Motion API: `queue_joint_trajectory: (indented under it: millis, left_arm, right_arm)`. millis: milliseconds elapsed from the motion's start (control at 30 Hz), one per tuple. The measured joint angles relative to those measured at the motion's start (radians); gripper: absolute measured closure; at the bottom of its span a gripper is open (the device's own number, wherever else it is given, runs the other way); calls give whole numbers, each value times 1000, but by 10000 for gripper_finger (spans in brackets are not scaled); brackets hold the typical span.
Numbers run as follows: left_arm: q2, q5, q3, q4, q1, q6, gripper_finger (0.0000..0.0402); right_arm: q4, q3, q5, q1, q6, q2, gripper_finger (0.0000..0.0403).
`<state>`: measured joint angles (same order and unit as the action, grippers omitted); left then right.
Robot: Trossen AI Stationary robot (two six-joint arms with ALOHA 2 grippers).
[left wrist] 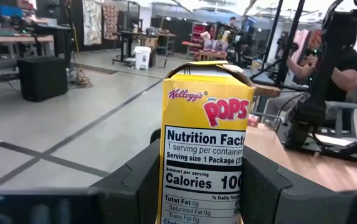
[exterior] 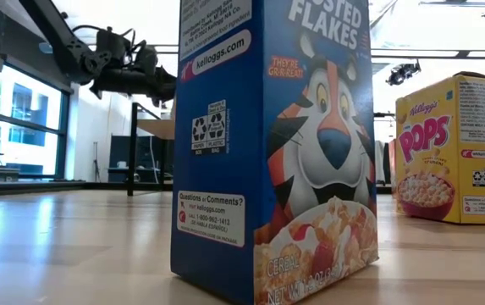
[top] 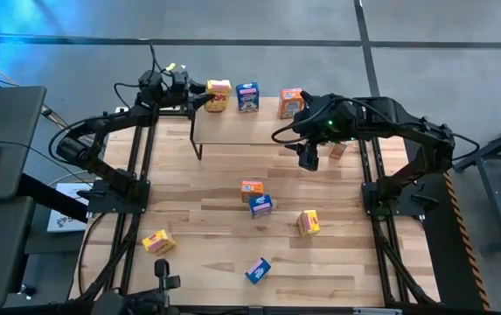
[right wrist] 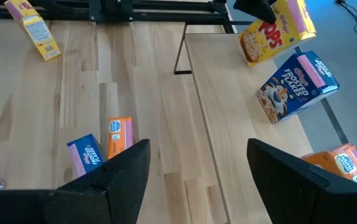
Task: Stack cereal on shelf
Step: Put the bottom right yellow cereal box on the shelf
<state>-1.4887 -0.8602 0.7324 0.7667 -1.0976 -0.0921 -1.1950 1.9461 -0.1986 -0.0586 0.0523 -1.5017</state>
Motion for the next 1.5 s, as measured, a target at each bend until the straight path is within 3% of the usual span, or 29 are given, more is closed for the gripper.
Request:
queue_joint_trajectory:
  millis: [233, 1500]
  left_arm:
    - [0, 1, -51, 112, 1, -37, 247]
    - [0, 35, -51, 105, 24, 19, 247]
  right_arm:
    - [1, -1, -25, 0, 0, 0, 142]
    - [3, -1, -38, 0, -25, -1, 142]
